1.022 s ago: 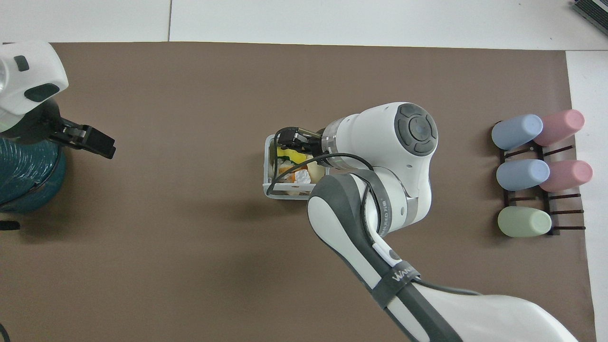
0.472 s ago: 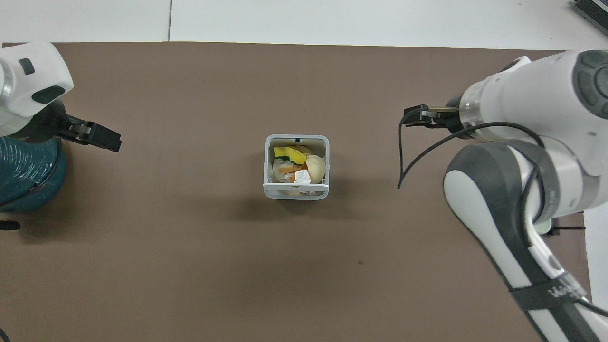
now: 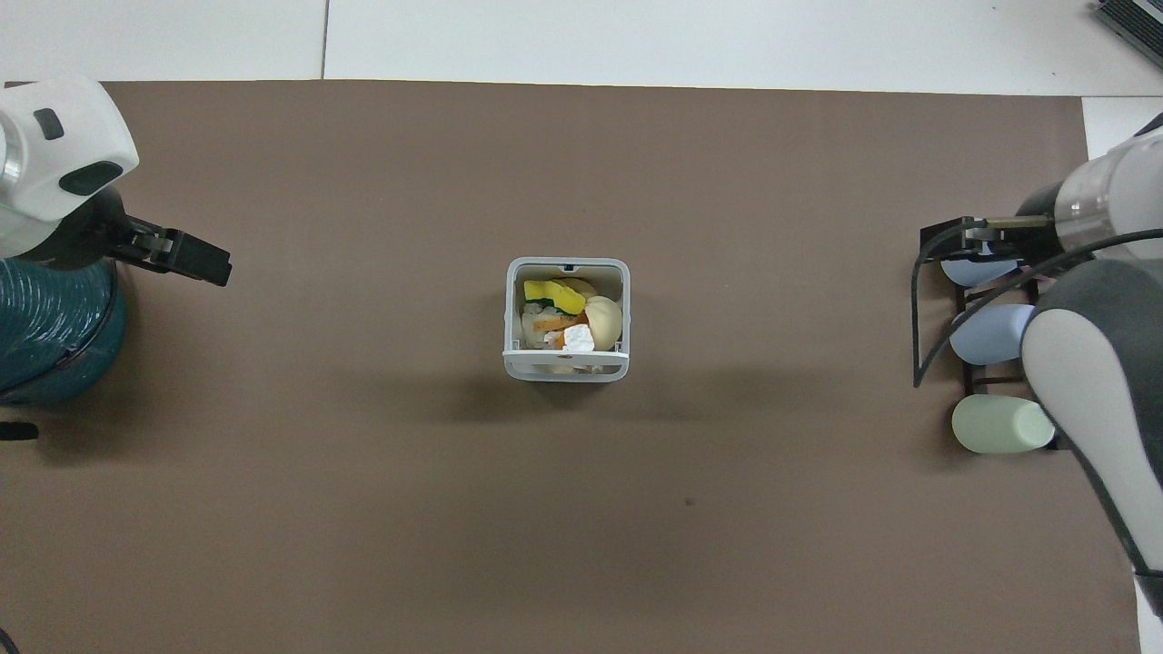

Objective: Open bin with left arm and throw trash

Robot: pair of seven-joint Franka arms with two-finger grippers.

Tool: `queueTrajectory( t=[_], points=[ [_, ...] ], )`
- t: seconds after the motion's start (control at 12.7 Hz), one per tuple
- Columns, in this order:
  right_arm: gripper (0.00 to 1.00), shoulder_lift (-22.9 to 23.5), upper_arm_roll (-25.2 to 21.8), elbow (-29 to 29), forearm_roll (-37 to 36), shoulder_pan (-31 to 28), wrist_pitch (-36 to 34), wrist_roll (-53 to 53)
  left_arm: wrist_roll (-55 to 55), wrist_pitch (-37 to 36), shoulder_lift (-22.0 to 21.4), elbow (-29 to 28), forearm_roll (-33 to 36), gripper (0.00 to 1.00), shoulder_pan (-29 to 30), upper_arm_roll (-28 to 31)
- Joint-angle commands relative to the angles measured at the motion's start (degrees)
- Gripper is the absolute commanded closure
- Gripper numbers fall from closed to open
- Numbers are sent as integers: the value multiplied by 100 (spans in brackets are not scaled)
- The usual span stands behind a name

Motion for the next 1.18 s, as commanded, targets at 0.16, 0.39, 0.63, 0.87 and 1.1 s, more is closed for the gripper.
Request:
queueTrajectory(
  t=[0.16, 0.39, 0.63, 0.87, 1.1],
  points=[
    [0, -30, 118, 502, -10, -516, -965, -367, -44, 205, -184, -248, 104, 0, 27, 29],
    [0, -100, 91, 432, -10, -464, -994, -455, -70, 206, -184, -257, 113, 0, 36, 38],
    [0, -136, 152, 414, -37, -446, -1151, -411, -683, 197, -184, -257, 113, 0, 27, 38],
    [0, -127, 170, 511, -37, -446, -1310, -420, -685, 206, -184, -257, 113, 0, 27, 38],
    [0, -127, 170, 765, -19, -455, -1897, -429, -668, 214, -184, -248, 122, 0, 27, 38]
  ],
)
